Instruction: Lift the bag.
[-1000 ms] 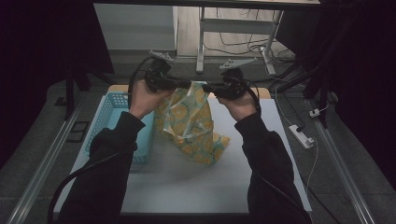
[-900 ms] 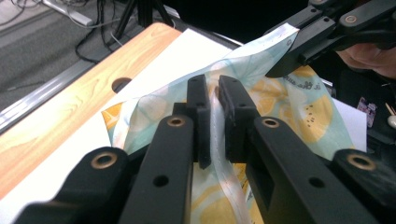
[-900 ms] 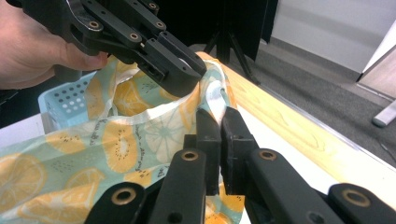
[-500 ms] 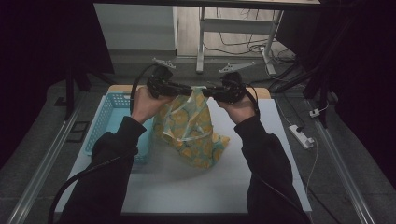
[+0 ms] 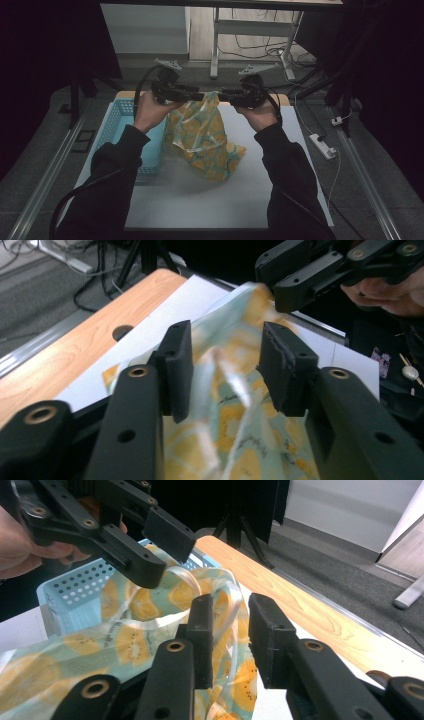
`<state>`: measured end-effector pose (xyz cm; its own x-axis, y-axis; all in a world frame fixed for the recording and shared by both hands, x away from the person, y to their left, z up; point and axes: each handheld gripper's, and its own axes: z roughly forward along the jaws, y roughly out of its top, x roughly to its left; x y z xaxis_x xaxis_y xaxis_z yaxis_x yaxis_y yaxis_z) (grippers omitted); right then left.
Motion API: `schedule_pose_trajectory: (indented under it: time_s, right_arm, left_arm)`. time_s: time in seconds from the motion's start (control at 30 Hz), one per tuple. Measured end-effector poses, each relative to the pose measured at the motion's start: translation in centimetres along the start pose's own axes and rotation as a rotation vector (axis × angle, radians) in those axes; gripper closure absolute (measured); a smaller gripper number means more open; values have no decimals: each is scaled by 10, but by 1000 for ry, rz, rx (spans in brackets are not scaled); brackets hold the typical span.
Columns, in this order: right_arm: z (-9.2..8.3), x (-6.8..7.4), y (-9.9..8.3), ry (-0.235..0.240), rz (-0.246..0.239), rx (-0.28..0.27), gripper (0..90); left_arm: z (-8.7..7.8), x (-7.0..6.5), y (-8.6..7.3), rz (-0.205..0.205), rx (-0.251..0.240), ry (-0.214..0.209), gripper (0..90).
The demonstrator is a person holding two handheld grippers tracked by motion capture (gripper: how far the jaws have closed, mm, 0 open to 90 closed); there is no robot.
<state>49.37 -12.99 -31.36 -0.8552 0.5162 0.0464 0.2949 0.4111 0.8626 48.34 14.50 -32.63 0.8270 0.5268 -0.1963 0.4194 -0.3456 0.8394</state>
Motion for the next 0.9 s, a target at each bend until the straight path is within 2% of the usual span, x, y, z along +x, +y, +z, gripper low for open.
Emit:
schedule_pose_trajectory:
  time_s: [0.13, 0.4, 0.6, 0.73, 0.9]
  right_arm:
    - [-5, 2, 3, 3, -3, -5, 674]
    - [-13, 7, 2, 6, -14, -8, 592]
    - [-15, 14, -1, 11, -24, -3, 536]
    - [-14, 18, -5, 13, -29, -5, 500]
    - [-13, 22, -11, 23, -27, -8, 461]
  left_arm:
    - [-5, -7, 0, 38, -12, 25, 461]
    - [-12, -19, -5, 92, 12, 96, 291]
    - [-21, -18, -16, 46, 22, 105, 204]
    - [-27, -17, -26, 36, 43, 117, 173]
    - [-33, -15, -39, 12, 46, 111, 139]
